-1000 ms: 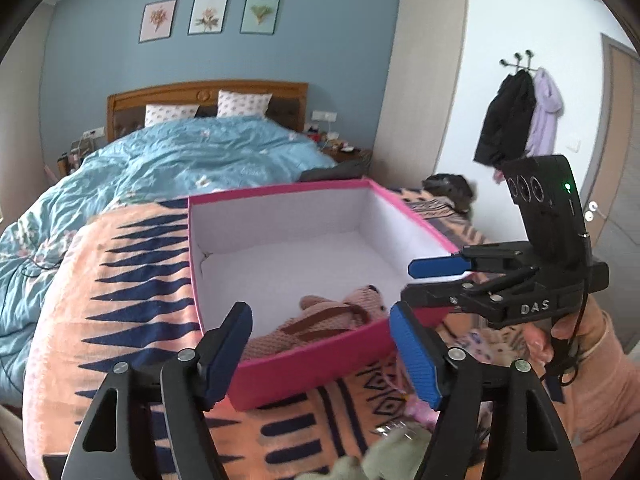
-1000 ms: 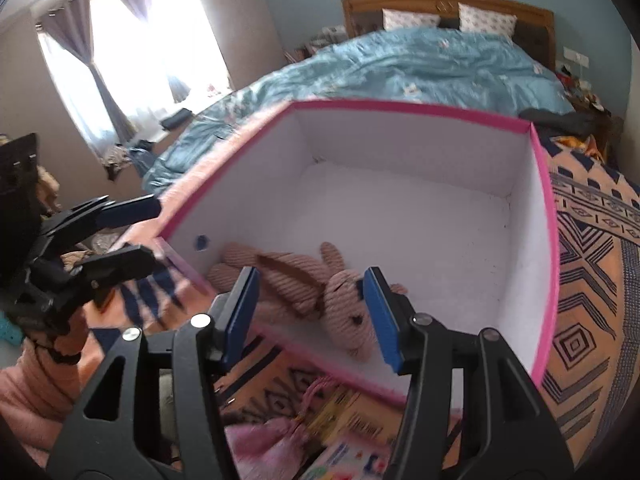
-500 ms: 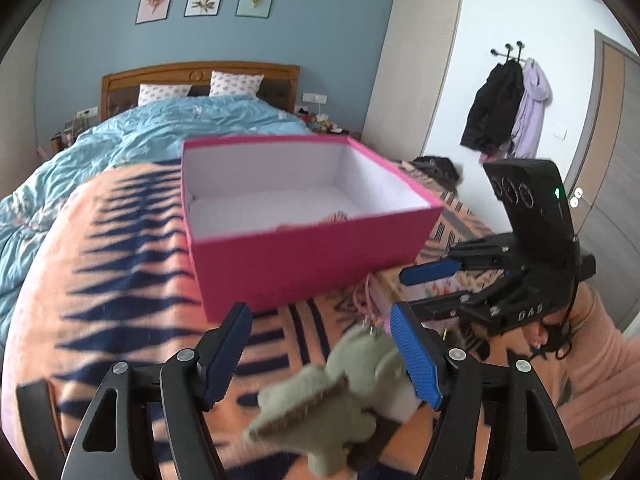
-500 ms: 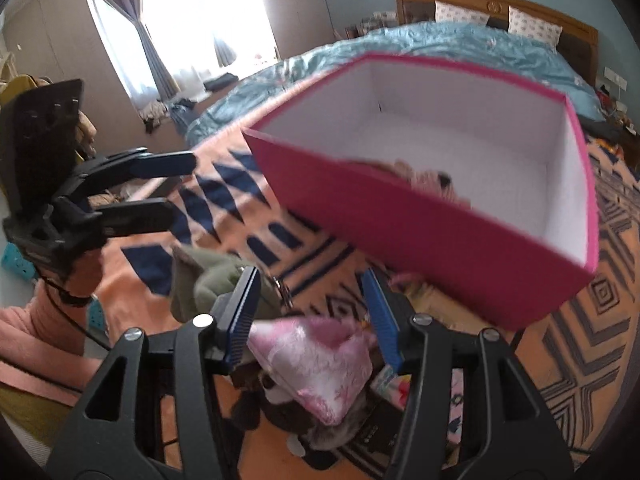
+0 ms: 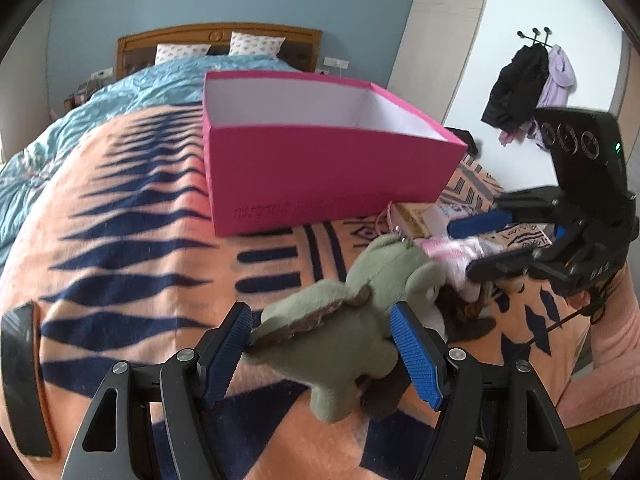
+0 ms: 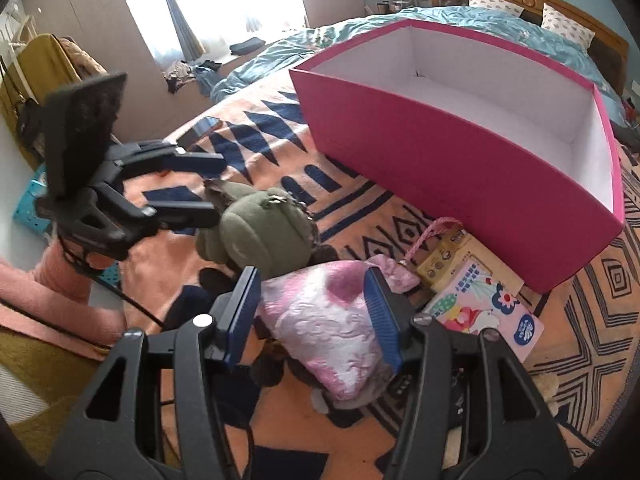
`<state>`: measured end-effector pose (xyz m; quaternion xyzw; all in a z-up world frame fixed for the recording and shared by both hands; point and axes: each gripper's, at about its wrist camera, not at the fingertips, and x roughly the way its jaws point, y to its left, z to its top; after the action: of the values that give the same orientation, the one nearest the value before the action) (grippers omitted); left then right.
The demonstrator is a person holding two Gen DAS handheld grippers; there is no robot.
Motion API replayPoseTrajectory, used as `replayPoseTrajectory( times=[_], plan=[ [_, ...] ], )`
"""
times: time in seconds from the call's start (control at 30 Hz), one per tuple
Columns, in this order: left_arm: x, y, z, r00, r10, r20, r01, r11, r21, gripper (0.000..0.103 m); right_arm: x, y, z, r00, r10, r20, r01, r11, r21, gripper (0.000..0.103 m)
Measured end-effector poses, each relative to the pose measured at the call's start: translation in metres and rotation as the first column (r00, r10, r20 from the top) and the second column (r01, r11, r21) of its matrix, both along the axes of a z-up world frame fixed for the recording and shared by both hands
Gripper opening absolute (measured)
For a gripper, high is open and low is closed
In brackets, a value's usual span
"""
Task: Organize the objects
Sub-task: 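Move the right gripper back to the toy pile and grasp the brown-white plush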
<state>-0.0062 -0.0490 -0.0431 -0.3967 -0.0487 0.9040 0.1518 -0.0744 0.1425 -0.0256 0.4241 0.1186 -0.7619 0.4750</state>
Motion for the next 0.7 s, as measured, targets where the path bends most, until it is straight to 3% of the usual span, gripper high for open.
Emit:
replayPoseTrajectory(
  times=[0.17, 0.4, 0.57, 0.7],
  plan=[
    [0.004, -0.004, -0.004, 1.0, 0.011, 0.01, -0.011, 1.0, 0.014, 0.073, -0.003, -0.016, 0.008, 1.0, 0.015, -0.012, -0.015, 0.999, -0.035, 0.057],
    [0.007, -0.01, -0.01, 0.999, 0.034, 0.036, -0.035, 0.999, 0.035, 0.073, -0.007, -0.046, -0.003, 0.999, 0.042, -0.004, -0.042, 0.999, 0.021, 0.057],
    [0.02, -0.012, 0.0, 0.999, 0.051, -0.019, -0.05, 0.998, 0.05, 0.073, -0.002, -0.009, 0.011, 0.998, -0.045, -0.037, 0.044, 0.998, -0.037, 0.057],
    [0.031, 0.002, 0.015, 0.995, -0.036, -0.09, 0.041, 0.997, 0.06, 0.073, 0.006, 0.032, 0.01, 0.989, -0.146, -0.032, 0.145, 0.989, -0.034, 0.057]
  ],
)
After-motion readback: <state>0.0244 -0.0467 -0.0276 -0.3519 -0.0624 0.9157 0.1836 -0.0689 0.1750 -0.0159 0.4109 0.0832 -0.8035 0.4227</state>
